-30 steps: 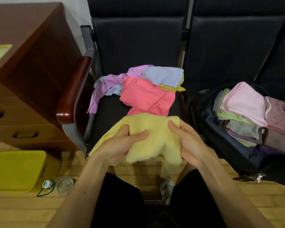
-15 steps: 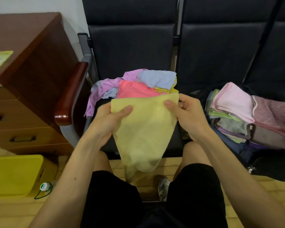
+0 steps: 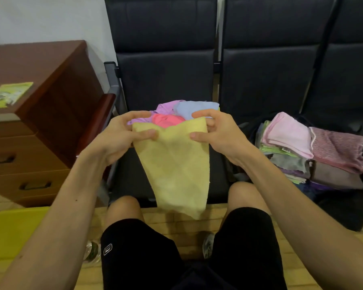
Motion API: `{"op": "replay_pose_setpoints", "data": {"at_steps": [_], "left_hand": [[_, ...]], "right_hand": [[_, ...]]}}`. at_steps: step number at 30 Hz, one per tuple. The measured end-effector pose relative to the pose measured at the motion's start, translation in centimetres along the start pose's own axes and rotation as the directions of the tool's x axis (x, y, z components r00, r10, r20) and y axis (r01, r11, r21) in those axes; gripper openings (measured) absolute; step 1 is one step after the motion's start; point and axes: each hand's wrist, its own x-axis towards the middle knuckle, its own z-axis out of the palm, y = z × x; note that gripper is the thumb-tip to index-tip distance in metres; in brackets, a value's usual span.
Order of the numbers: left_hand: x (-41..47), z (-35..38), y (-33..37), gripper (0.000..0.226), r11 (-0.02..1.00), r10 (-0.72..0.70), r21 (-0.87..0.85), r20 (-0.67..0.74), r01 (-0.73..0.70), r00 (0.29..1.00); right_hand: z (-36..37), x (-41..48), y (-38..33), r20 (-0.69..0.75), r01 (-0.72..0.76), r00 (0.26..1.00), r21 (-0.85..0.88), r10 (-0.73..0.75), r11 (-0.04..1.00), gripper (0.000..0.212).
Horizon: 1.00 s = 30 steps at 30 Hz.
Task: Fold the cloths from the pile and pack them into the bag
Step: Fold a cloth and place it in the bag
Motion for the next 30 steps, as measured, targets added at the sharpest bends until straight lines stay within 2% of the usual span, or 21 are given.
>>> {"op": "replay_pose_setpoints", "data": {"at_steps": [2,5,10,12,16,19,22,24,27,30], "left_hand": [[-0.6,-0.5,0.4,0.049,0.992,0.032,0.119,0.088,-0.043,0.996],[-0.7,-0.9,0.2,0.048,0.954,0.070,0.284,0.116,-0.100,0.991],[-0.6,-1.0,0.3,0.018,0.891,0.127,0.434,0.052,-0.137,0.991],[-0.8,-0.8,0.4,0.009,0.874,0.159,0.460,0.034,-0.157,0.987],[-1.6,-0.3,0.8,0.014,0.906,0.232,0.368,-0.016,-0.210,0.973],[-2.2,-0.3,1.0,0.011,0.961,0.196,0.211,-0.060,-0.179,0.979],[-2.8,-0.3,1.4,0.014,0.982,0.173,0.090,-0.068,-0.167,0.983],[-3.2,-0.6,1.7,0.023,0.985,0.173,0.014,-0.015,-0.173,0.985],[-3.5,-0.9,2.0,0.037,0.974,0.199,0.109,0.018,-0.200,0.980],[-3.4,-0.9,2.0,0.039,0.941,0.242,0.252,-0.029,-0.227,0.970]], "right_hand": [[-0.2,-0.3,-0.5,0.003,0.070,0.998,-0.086,-0.070,0.994,0.046],[-0.5,-0.5,-0.8,-0.019,0.111,0.993,-0.212,-0.118,0.971,0.042],[-1.0,-0.3,-1.2,-0.081,-0.022,0.997,-0.396,-0.011,0.918,0.042],[-1.2,-0.2,-1.6,-0.097,-0.109,0.992,-0.306,0.083,0.946,0.037],[-1.6,-0.6,-2.6,-0.052,-0.251,0.968,-0.096,0.247,0.963,0.020],[-1.9,-1.2,-3.6,0.069,-0.307,0.951,0.063,0.302,0.950,0.028],[-2.5,-1.8,-4.1,0.167,-0.221,0.967,0.177,0.192,0.959,0.025],[-2.6,-2.3,-4.5,0.138,-0.124,0.984,0.104,0.109,0.987,0.029],[-2.2,-2.8,-4.8,0.011,0.024,1.000,-0.123,-0.023,0.992,0.037],[-1.8,-3.1,-4.5,-0.058,0.092,0.992,-0.246,-0.109,0.965,0.041]]}}
